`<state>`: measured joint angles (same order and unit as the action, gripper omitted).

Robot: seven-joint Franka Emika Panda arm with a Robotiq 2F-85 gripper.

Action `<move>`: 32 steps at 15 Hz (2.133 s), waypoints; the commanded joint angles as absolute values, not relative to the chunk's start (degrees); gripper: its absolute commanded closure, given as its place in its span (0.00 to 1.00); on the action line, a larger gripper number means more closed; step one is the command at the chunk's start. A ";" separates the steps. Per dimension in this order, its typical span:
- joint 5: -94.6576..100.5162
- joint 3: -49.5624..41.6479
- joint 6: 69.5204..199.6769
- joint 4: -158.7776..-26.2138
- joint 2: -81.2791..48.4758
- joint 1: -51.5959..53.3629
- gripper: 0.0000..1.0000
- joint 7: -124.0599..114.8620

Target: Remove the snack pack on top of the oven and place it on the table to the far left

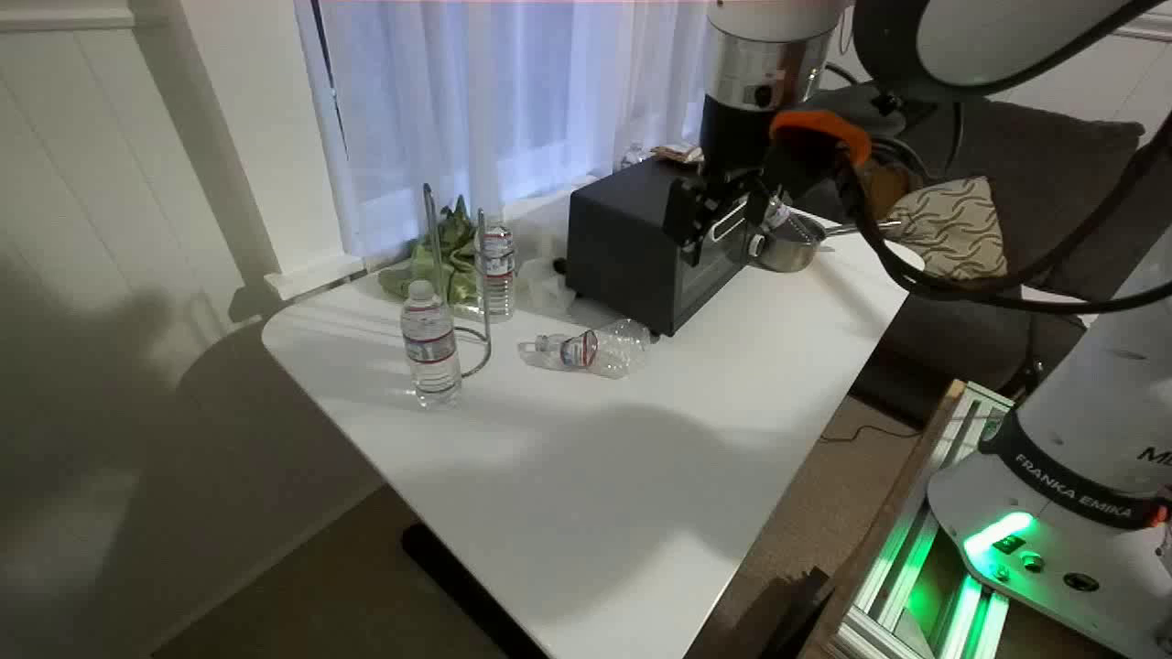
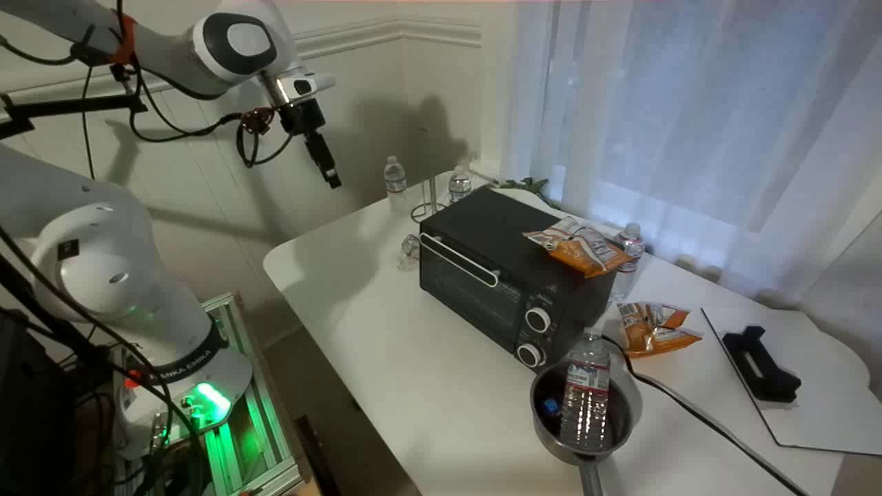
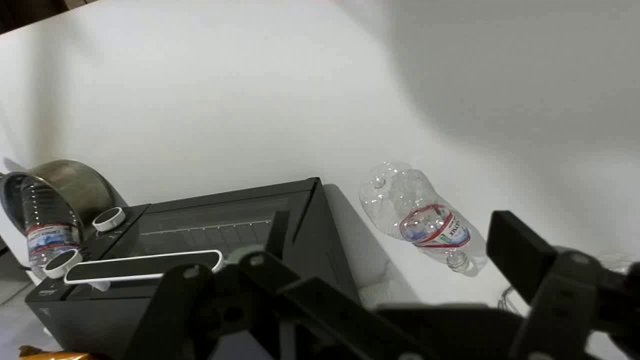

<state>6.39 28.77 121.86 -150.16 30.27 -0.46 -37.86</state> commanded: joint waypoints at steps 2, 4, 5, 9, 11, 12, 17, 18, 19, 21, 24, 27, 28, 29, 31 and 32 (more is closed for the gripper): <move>8.04 26.27 121.60 -150.06 29.56 2.12 0.00 -39.16; 8.04 26.27 121.60 -150.06 29.56 2.12 0.00 -39.16; 8.04 26.27 121.60 -150.06 29.56 2.12 0.00 -39.16; 8.04 26.27 121.60 -150.06 29.56 2.12 0.00 -39.16; 8.04 26.27 121.60 -150.06 29.56 2.12 0.00 -39.16; 8.04 26.27 121.60 -150.06 29.56 2.12 0.00 -39.16; 8.04 26.27 121.60 -150.06 29.56 2.12 0.00 -39.16; 8.04 26.27 121.60 -150.06 29.56 2.12 0.00 -39.16; 7.47 25.15 121.75 -149.71 29.05 2.11 0.00 -38.42; 7.29 22.19 121.99 -149.16 28.51 1.43 0.00 -37.47; 8.19 17.85 122.14 -148.68 28.03 -0.70 0.00 -37.40; 11.22 13.83 123.33 -147.81 26.91 -3.91 0.00 -37.34; 12.96 12.76 124.80 -147.20 26.25 -5.19 0.00 -37.22; 14.40 11.90 125.99 -146.50 25.50 -6.13 0.00 -37.05; 18.31 10.66 128.74 -144.44 23.05 -8.28 0.00 -36.50; 18.82 9.78 129.97 -143.28 21.59 -8.79 0.00 -36.07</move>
